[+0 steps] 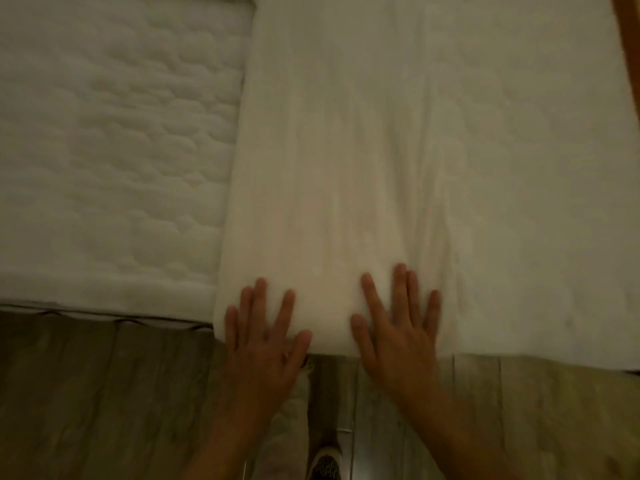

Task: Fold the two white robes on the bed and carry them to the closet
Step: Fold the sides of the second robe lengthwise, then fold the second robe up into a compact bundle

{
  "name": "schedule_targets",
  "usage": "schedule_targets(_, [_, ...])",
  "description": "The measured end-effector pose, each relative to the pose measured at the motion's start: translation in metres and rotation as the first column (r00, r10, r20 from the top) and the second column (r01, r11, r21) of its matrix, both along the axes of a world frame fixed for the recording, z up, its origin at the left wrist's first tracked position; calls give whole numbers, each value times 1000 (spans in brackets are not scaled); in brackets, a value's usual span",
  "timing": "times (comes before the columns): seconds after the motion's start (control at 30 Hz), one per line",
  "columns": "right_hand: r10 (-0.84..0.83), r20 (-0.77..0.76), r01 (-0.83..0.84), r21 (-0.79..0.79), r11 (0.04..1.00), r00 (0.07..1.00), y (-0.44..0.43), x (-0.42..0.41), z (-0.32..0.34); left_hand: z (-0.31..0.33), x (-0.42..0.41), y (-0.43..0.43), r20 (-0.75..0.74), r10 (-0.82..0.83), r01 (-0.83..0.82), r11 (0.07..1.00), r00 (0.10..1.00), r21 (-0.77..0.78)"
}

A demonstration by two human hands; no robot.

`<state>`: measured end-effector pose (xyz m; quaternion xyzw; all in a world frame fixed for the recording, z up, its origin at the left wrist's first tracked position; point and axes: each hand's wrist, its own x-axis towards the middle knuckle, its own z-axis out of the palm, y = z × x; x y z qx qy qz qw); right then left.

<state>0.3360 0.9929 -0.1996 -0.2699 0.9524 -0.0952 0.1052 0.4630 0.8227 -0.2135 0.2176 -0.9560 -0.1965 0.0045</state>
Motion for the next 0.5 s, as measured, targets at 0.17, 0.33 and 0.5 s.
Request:
schedule_targets(0.17, [-497, 243, 549, -471, 690, 833, 76, 71, -29, -18, 64, 31, -5, 778, -654, 532, 628, 537])
schedule_targets(0.33, [-365, 796, 826, -274, 493, 483, 113, 39, -60, -39, 50, -13, 186, 681, -538, 350, 708, 767])
schedule_targets(0.5, [-252, 828, 774, -299, 558, 501, 103, 4, -68, -40, 38, -45, 180, 546, -450, 413, 818, 792])
